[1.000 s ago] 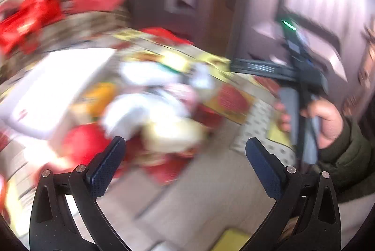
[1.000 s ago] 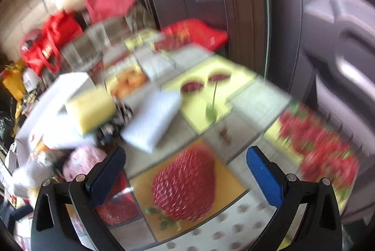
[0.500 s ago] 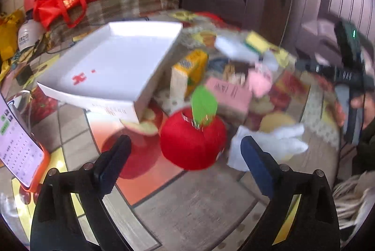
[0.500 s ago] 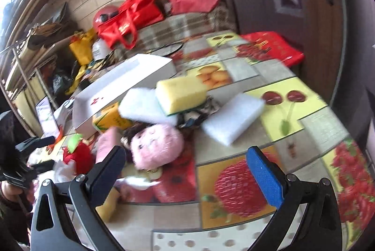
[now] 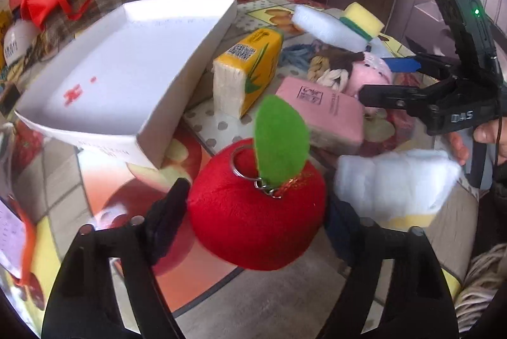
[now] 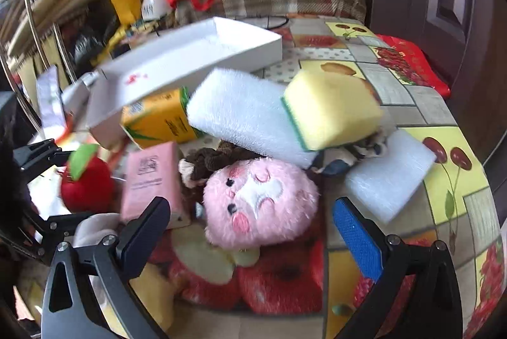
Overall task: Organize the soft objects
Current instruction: 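Grasp the red plush apple with the left tool while the right tool grasps the pink plush toy, then carry the apple and pink toy into the white tray and open both tools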
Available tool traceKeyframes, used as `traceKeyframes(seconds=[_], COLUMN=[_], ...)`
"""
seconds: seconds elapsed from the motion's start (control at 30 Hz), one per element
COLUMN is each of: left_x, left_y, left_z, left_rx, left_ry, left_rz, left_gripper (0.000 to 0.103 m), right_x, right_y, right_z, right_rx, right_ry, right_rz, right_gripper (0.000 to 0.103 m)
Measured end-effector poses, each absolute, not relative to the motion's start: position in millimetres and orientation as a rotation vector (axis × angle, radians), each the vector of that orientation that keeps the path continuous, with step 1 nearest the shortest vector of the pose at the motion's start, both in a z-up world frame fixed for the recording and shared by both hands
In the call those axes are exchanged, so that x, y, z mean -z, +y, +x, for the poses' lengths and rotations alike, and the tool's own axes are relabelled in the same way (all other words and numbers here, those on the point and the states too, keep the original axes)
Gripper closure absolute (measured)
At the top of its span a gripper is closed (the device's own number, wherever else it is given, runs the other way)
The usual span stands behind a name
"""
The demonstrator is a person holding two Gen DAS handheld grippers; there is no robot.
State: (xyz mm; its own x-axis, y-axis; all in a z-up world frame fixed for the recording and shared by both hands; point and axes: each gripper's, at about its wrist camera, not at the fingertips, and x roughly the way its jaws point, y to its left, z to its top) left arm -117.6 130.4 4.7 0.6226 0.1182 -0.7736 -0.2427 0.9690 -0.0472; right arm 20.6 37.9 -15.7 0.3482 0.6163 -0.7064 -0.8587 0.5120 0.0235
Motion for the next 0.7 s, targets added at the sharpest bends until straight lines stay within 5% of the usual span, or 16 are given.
traceKeyframes(seconds=[0.03, 0.1, 0.7], left_x=[-5, -7, -44], left_y=[130, 131, 174], left_z=[-119, -122, -225], left_rx=[-0.204, -0.201, -0.714], left_ry=[0.867, 0.854, 0.393], left_rz=[-0.152, -0.156, -0.160], left_gripper=[0.038, 0.039, 0.039], right_x=[17, 16, -43], right_y=[39, 37, -13], right_z=[22, 26, -52], right_rx=[-1.002, -1.025, -1.239], right_ry=[0.731, 0.740, 0.378], right_rz=[-0.376, -0.346, 0.043], right_gripper=[0.015, 0.038, 0.039])
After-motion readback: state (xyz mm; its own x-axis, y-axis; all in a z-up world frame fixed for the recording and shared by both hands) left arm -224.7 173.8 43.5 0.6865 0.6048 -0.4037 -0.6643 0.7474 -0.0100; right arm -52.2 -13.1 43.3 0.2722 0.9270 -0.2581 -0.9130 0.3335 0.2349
